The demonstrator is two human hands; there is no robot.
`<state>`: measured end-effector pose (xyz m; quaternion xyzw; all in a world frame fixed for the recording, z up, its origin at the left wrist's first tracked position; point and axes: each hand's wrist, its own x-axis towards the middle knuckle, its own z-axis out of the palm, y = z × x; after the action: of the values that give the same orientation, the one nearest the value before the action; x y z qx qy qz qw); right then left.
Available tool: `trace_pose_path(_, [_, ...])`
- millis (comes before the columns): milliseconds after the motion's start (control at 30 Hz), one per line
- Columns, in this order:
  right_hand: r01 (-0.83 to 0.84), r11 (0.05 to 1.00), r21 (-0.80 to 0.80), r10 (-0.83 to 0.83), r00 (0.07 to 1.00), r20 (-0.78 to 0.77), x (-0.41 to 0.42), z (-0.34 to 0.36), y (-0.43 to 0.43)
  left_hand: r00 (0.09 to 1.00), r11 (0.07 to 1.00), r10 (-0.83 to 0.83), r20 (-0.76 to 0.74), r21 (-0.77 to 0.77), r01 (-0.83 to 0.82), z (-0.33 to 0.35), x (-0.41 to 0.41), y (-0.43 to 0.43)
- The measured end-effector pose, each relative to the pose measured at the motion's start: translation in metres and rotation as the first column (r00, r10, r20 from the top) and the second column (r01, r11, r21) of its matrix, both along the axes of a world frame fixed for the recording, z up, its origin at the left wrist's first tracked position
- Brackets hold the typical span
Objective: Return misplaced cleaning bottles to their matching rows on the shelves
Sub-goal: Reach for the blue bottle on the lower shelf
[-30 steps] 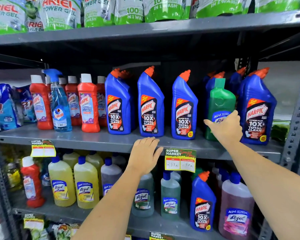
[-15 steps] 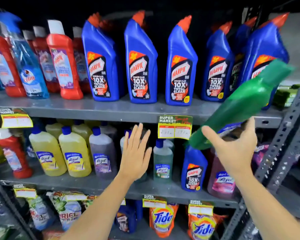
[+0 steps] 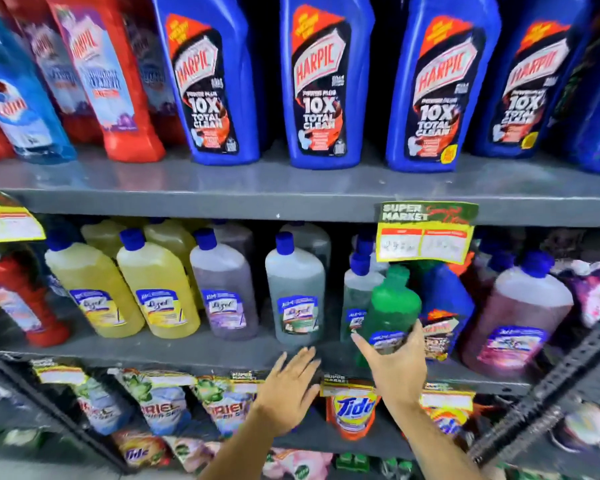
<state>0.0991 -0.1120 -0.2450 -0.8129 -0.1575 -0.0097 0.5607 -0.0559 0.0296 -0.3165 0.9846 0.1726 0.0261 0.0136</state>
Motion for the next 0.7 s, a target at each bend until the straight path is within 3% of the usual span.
trace_pose_path(233, [0.028, 0.993, -0.118, -0.021, 0.998, 0.061, 0.0, -0.023, 0.017, 0.986, 0.998, -0.048, 0.161, -0.038, 0.055, -0.013, -0.001, 0.002])
trace_pose_path(400, [-0.054, 0.994, -0.099, 0.062, 0.995, 0.083, -0.003, -0.027, 0.011, 0.99, 1.0, -0.021, 0.138, -0.017, 0.023, -0.015, -0.001, -0.003])
trace_pose_path(567, [0.163, 0.983, 0.089, -0.182, 0.94, 0.288, 0.003, -0.024, -0.025, 0.99, 1.0, -0.013, 0.143, -0.013, 0.015, -0.019, -0.002, -0.003])
trace_pose_path(700, [0.291, 0.954, 0.071, -0.299, 0.927, 0.224, 0.045, -0.019, -0.046, 0.989, 1.0, -0.023, 0.148, -0.004, 0.024, -0.019, -0.002, -0.002])
